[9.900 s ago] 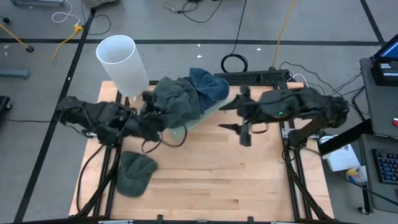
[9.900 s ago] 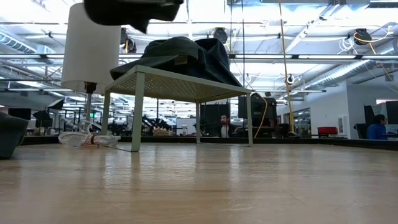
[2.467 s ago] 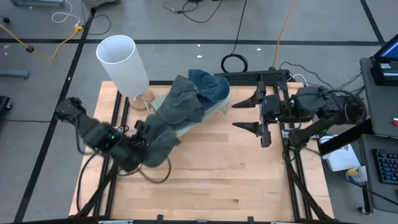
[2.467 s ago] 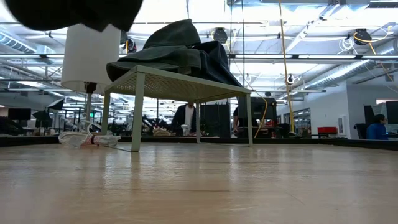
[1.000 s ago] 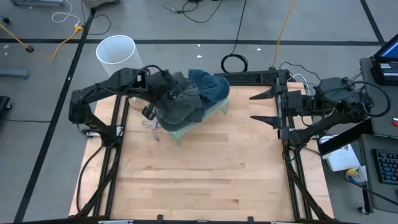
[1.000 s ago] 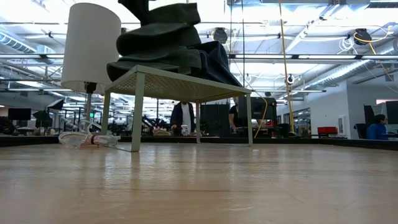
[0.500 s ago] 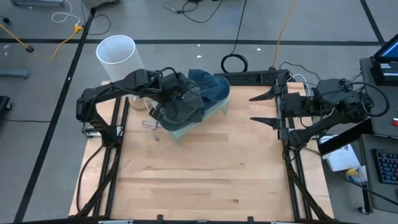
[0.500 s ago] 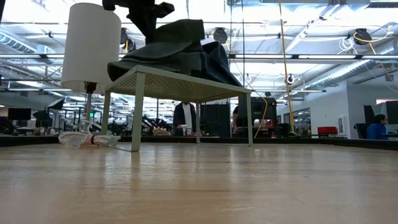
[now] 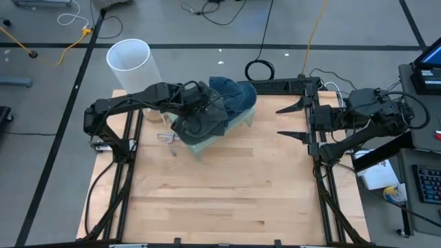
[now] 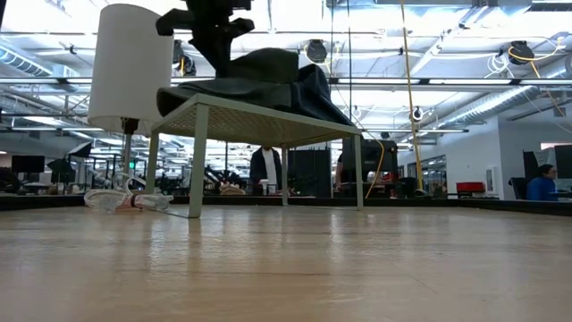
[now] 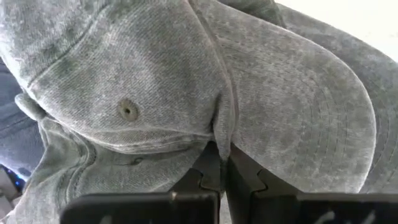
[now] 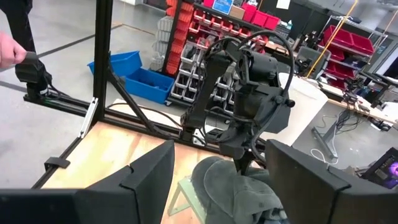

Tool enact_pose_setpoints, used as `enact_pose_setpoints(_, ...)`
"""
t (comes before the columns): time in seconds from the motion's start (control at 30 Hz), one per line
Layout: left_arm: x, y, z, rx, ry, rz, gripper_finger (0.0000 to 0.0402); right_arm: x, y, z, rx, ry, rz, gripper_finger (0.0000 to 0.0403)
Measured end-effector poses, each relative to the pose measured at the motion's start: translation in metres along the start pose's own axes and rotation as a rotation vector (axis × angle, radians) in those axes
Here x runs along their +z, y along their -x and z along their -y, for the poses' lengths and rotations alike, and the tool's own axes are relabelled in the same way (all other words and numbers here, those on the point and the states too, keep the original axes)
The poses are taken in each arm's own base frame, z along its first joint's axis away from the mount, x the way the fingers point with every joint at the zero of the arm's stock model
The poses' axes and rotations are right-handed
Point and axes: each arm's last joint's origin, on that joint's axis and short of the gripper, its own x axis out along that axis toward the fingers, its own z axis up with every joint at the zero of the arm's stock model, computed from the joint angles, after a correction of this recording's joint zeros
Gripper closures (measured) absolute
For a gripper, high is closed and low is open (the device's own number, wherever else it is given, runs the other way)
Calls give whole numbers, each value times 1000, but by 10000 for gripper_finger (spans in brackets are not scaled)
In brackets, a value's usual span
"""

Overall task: Pick & Place hat
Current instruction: Stack the green cap on the other green cap on the shelf, then return to Home Position

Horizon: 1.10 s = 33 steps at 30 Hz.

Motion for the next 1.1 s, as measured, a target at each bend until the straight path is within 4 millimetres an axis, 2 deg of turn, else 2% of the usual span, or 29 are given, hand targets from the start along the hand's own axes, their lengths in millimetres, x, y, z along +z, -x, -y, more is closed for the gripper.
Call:
enact_pose_setpoints(0.13, 1, 0, 1, 28, 17, -27, 377, 0, 0, 0, 1, 1, -2, 158)
enact_pose_setpoints(0.57, 1, 2, 2, 57, 157, -44, 220, 0, 0, 0, 1, 2, -2, 158)
enact_pose_setpoints(0.73, 4, 11, 2, 90, 179, -35, 166, 0, 0, 0, 1, 1, -2, 158)
enact_pose_setpoints(0.9, 9, 25, 2, 118, 172, -2, 136, 0, 0, 0, 1, 0, -2, 158)
enact_pose_setpoints(1.1, 19, 46, 4, 201, 185, 15, 122, 0, 0, 0, 0, 3, -2, 158)
